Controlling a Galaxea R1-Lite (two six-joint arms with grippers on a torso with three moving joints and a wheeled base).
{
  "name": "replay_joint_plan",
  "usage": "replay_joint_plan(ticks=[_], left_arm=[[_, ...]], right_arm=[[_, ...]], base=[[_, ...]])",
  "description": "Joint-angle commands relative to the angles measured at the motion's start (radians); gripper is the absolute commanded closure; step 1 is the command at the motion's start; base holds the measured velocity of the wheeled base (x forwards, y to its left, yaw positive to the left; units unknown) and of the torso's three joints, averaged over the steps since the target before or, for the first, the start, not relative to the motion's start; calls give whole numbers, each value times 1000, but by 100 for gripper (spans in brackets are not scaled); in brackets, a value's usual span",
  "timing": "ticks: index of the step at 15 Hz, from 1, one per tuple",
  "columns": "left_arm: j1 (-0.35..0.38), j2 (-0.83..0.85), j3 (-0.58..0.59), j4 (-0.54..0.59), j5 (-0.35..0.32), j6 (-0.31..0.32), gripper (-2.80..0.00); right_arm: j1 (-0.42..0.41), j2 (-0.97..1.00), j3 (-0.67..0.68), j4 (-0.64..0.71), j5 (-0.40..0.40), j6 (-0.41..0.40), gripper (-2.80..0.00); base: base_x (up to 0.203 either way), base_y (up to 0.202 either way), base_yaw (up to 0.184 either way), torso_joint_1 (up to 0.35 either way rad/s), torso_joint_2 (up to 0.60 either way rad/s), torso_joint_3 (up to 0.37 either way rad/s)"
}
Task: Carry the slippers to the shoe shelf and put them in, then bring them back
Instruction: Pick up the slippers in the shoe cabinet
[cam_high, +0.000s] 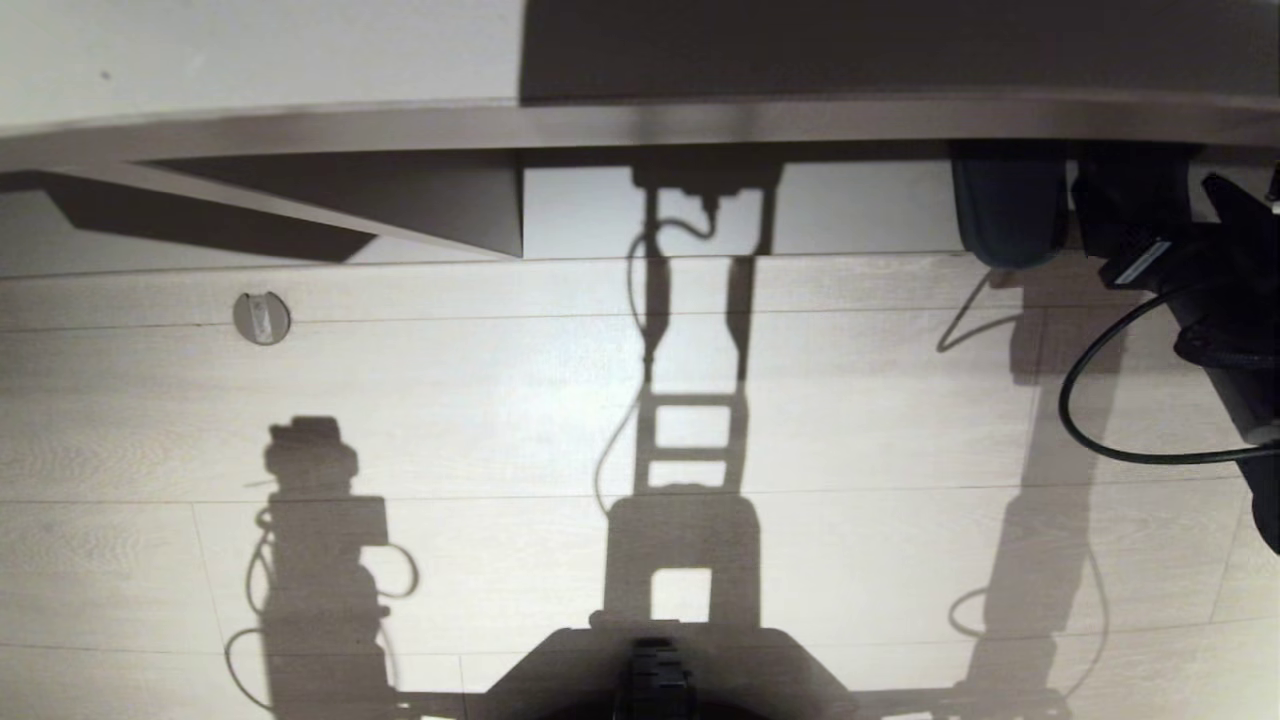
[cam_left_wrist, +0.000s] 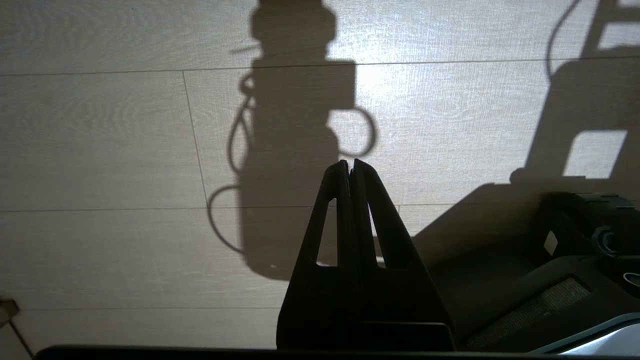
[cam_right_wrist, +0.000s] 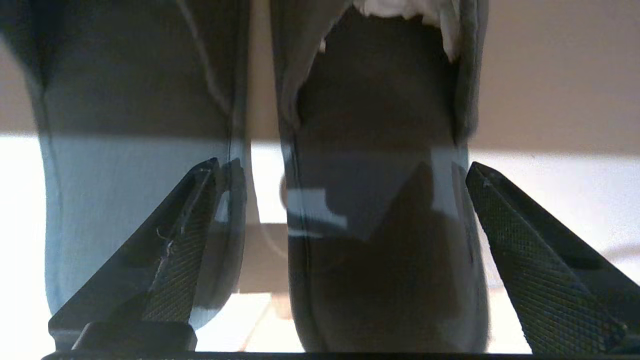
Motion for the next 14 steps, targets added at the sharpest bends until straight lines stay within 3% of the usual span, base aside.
replay_joint_plan(ticks=[1,14], left_arm=[[0,0,0,-1,0,-1,0],[0,0,0,-1,0,0,0]], right_arm=[[1,33,-33,-12,0,6,-280],[12,112,-180,-23,0,33,-280]], base=[[0,0,0,0,0,0],[0,0,0,0,0,0]])
